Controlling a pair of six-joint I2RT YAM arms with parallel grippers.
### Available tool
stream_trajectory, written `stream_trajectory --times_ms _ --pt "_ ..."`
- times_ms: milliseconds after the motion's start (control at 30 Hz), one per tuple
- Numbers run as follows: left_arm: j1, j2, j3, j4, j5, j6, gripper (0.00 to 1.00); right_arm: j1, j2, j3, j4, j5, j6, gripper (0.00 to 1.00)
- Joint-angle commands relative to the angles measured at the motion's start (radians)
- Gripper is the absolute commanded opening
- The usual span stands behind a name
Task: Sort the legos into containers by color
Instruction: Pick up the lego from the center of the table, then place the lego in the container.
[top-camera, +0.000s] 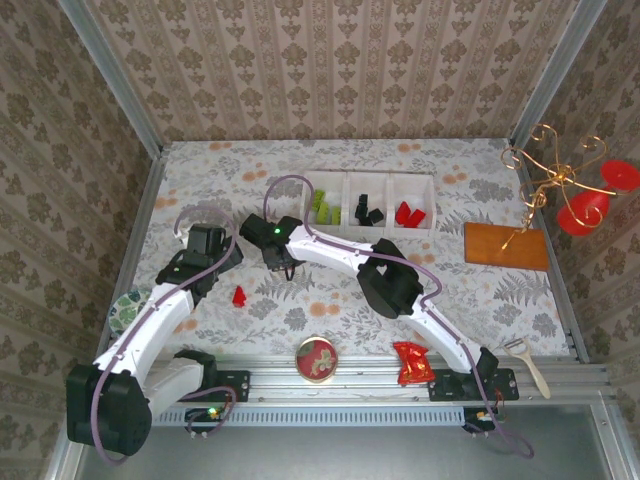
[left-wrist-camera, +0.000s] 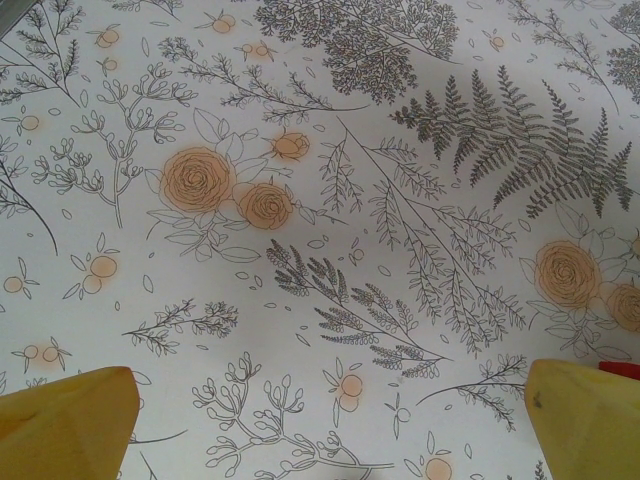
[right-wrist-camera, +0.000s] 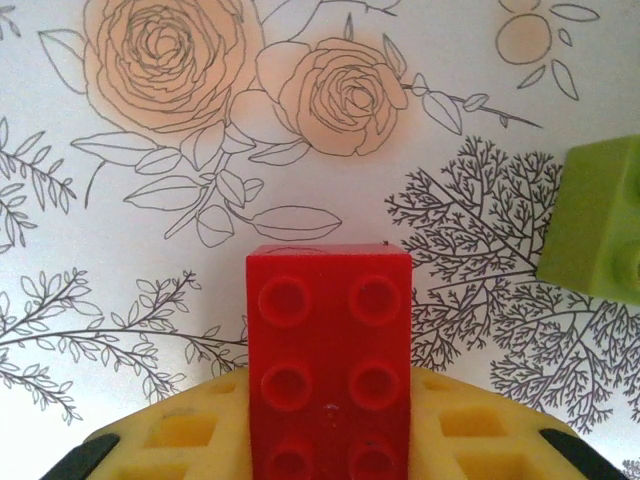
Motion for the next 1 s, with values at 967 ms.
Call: stream_trajectory --times_ms 967 --pt "0.082 -0.009 0.015 -0.001 0.090 -0.009 1.00 -0.331 -0.833 -0.808 0.110 0.145 0.000 0.05"
